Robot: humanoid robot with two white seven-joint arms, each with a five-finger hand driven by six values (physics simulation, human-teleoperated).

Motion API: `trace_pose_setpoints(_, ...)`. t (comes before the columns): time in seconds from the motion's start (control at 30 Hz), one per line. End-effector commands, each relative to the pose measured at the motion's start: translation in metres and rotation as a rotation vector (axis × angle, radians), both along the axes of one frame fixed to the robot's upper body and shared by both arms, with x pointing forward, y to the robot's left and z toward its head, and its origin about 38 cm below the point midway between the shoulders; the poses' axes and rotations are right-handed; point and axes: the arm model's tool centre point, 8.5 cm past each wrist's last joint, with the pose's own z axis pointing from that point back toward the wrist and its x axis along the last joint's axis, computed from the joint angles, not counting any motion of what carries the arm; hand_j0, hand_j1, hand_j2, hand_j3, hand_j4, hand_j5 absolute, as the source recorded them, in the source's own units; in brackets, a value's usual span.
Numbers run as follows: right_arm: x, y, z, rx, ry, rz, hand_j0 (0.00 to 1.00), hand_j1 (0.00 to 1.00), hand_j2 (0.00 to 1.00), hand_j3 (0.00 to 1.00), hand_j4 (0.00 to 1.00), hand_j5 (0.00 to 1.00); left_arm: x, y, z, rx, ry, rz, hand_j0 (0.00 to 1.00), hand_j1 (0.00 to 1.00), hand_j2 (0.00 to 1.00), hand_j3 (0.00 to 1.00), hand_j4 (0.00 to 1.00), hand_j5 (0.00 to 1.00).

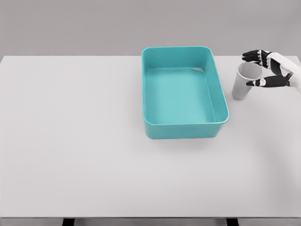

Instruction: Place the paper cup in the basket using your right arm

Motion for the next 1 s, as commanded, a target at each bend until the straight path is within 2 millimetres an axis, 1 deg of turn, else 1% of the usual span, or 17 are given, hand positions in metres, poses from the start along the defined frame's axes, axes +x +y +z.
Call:
trace_pose_setpoints(0.0,0.0,-0.001,0.006,0.01,-0.016,-0.002,0.77,0.77,0.77,0.77,0.77,0.77,0.0,0.0,0.0,0.0,0.0,0.0,1.0,1.0,1.0,1.0,1.0,1.0)
trace_pose_setpoints(0.03,0.0,0.002,0.011,0.01,-0.03,0.008,0.77,0.77,0.77,0.77,0.77,0.77,0.0,0.0,0.0,0.0,0.0,0.0,1.0,1.0,1.0,1.0,1.0,1.0)
trace_pose_setpoints(0.07,0.001,0.001,0.017,0.014,-0.047,0.006,0.77,0.77,0.77,0.77,0.77,0.77,0.0,0.0,0.0,0.0,0.0,0.0,1.0,1.0,1.0,1.0,1.0,1.0)
trace_pose_setpoints(0.17,0.001,0.002,0.021,0.015,-0.056,0.01,0.77,0.77,0.77,0.77,0.77,0.77,0.0,0.0,0.0,0.0,0.0,0.0,1.0,1.0,1.0,1.0,1.0,1.0)
trace_pose_setpoints(0.2,0.002,0.005,0.024,0.014,-0.065,0.018,0.77,0.77,0.77,0.77,0.77,0.77,0.0,0.0,0.0,0.0,0.0,0.0,1.0,1.0,1.0,1.0,1.0,1.0)
trace_pose_setpoints(0.4,0.002,0.024,0.048,0.004,-0.124,0.074,0.77,0.77,0.77,0.77,0.77,0.77,0.0,0.0,0.0,0.0,0.0,0.0,1.0,1.0,1.0,1.0,1.0,1.0)
trace_pose_setpoints(0.7,0.002,0.047,0.074,-0.001,-0.194,0.14,0.77,0.77,0.77,0.77,0.77,0.77,0.0,0.0,0.0,0.0,0.0,-0.001,1.0,1.0,1.0,1.0,1.0,1.0)
trace_pose_setpoints(0.83,0.0,0.066,0.089,0.004,-0.219,0.179,0.77,0.77,0.77,0.77,0.77,0.77,0.0,0.0,0.0,0.0,0.0,0.0,1.0,1.0,1.0,1.0,1.0,1.0)
trace_pose_setpoints(0.97,0.001,0.078,0.087,0.014,-0.218,0.201,0.77,0.77,0.77,0.77,0.77,0.77,0.0,0.0,0.0,0.0,0.0,0.0,1.0,1.0,1.0,1.0,1.0,1.0)
